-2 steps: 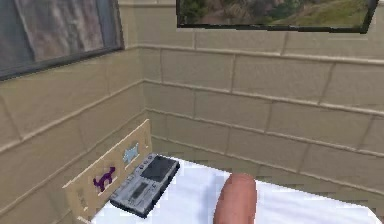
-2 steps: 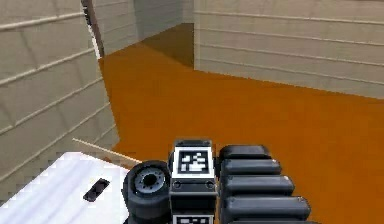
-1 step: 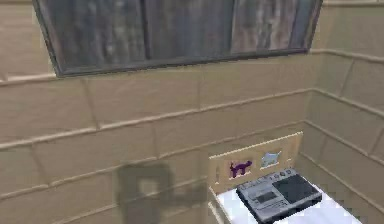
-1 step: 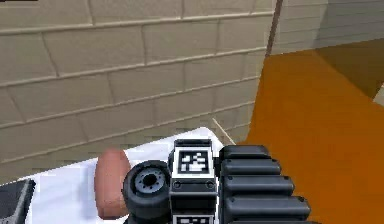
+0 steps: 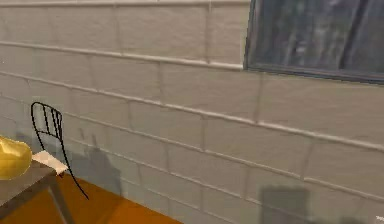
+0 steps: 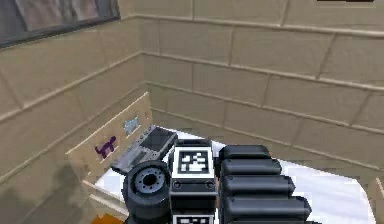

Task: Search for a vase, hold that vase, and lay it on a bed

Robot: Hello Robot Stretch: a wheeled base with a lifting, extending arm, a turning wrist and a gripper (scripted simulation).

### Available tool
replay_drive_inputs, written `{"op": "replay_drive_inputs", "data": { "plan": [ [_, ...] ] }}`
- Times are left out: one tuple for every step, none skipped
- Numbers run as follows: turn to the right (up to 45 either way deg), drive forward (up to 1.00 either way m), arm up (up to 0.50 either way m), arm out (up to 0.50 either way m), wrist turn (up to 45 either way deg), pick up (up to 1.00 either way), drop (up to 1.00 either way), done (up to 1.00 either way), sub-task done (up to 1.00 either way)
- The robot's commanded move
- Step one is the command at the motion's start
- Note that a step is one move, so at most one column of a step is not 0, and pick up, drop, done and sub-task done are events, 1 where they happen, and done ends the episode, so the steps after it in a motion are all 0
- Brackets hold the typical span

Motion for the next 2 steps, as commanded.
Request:
{"op": "replay_drive_inputs", "data": {
  "plan": [
    [-45.0,0.00,0.00,0.00,0.0,0.00,0.00,0.00,0.00],
    [45.0,0.00,0.00,0.00,0.0,0.00,0.00,0.00,0.00]
  ]
}}
